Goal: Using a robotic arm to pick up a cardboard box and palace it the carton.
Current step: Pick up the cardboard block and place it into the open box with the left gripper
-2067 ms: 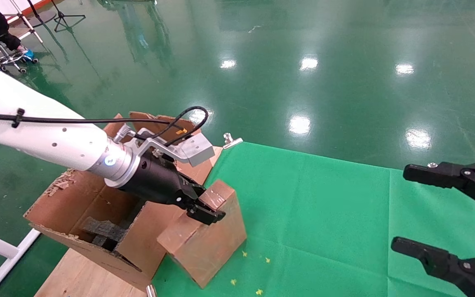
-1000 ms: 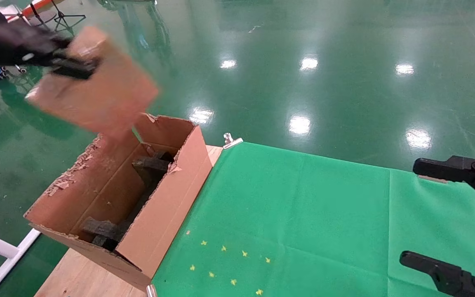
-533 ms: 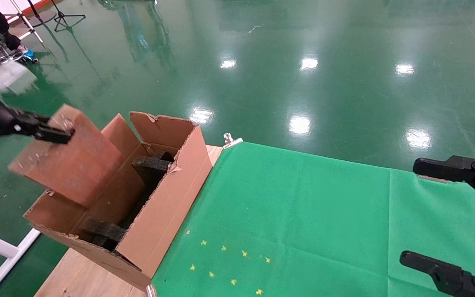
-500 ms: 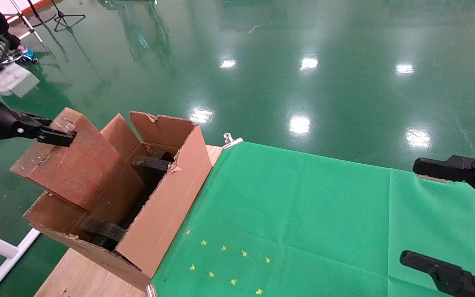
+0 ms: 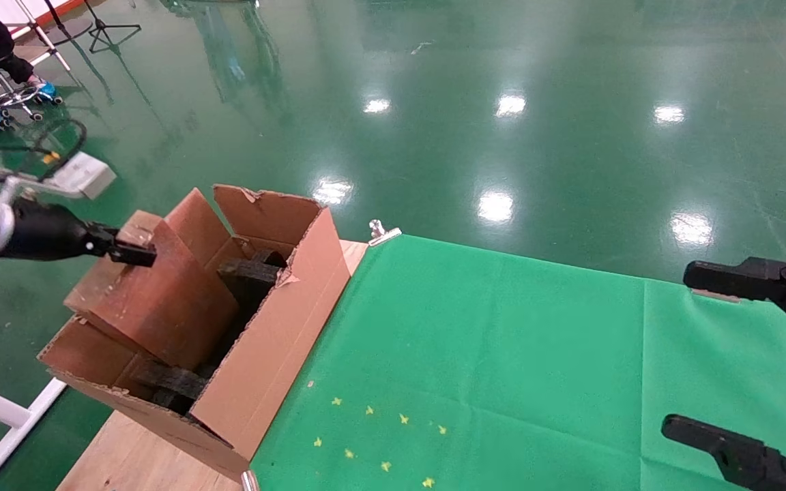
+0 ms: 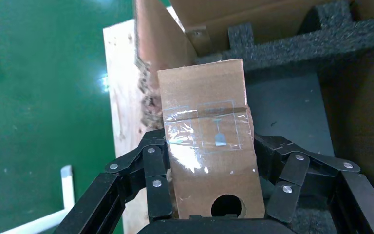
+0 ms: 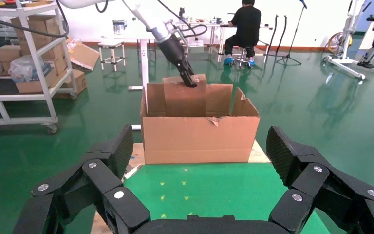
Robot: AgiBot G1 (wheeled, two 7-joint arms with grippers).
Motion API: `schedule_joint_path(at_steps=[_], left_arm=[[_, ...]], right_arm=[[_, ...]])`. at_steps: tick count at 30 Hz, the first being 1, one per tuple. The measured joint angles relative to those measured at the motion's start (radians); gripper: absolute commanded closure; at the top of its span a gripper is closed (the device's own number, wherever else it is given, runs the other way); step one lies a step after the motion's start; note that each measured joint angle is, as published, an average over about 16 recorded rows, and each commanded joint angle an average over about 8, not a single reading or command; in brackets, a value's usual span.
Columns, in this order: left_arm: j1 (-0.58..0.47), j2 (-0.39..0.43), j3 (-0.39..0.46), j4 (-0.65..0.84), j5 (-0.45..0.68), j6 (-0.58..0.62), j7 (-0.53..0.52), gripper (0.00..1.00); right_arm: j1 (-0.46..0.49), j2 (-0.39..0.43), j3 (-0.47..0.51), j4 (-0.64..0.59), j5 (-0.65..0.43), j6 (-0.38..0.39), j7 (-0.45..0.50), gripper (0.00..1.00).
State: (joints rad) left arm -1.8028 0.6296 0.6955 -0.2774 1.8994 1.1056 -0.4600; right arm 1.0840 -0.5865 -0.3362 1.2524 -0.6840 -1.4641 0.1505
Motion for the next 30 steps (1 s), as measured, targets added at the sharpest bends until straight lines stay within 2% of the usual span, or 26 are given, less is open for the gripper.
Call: schedule_joint_path(at_steps=[11, 19, 30], left_arm=[[0.041, 0.078, -0.006, 0.155, -0.012, -0.097, 0.059, 0.99], [0.054, 0.1, -0.01, 0.21, -0.019, -0.119, 0.082, 0.0], [0.059, 0.103, -0.012, 0.218, -0.022, -0.119, 0.087, 0.0]], right_arm=[[0.0, 0.0, 0.0, 0.0, 0.0, 0.0, 0.0, 0.0], [0.0, 0.0, 0.0, 0.0, 0.0, 0.0, 0.0, 0.0], [0.0, 0.0, 0.0, 0.0, 0.0, 0.0, 0.0, 0.0]])
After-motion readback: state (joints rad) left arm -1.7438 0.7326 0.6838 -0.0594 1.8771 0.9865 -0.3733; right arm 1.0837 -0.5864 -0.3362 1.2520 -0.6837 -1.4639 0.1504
